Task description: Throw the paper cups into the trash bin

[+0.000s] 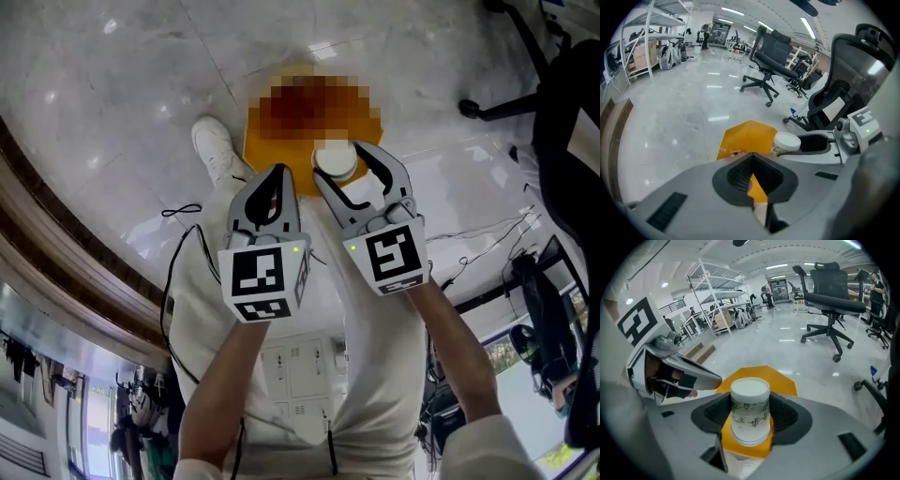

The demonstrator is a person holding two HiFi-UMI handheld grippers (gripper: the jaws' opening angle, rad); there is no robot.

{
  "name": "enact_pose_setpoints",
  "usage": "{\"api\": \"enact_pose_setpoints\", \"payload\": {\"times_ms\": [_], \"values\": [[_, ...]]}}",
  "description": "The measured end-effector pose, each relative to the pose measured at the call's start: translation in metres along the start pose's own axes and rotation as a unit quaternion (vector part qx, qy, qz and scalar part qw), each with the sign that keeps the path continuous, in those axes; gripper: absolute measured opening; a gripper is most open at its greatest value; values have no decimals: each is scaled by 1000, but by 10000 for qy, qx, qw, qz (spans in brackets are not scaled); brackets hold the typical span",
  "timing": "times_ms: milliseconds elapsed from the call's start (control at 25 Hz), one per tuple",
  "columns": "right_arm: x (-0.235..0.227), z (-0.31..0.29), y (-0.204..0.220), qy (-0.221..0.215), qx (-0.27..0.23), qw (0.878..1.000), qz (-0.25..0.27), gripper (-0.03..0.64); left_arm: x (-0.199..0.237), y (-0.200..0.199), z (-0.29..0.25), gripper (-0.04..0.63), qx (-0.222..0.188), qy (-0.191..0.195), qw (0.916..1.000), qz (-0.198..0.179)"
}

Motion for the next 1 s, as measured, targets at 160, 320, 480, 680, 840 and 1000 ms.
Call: {"api": "enact_pose_setpoints", "payload": {"times_ms": [160,320,480,680,840,1000], "values": [[-1,-10,10,98,103,9999,-98,264,11,16,-10,6,202,-158,9995,161],[1,-21,19,91,383,9990,-206,264,13,23,-19,6,358,-210,9990,153],[1,-26,24,-45,369,9984,-436,289,8,34,-22,6,578,20,9982,142],[5,-19,22,-41,480,9983,-326,298,10,44,-22,6,900,250,9948,409],[6,-11,15,-12,478,9984,-314,296,9,39,-18,6,996,325,9939,340],[11,7,-1,41,456,9983,-350,281,-3,20,3,6,919,473,9946,105]]}}
Point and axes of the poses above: the fingertips, and each gripper's own axes: z backward along the fingers, x to its left, y out of its underside, the point moved 7 cm from there along z, backward along the fingers, and after that the axes turned 5 degrees about z, right-handed, at the moved point
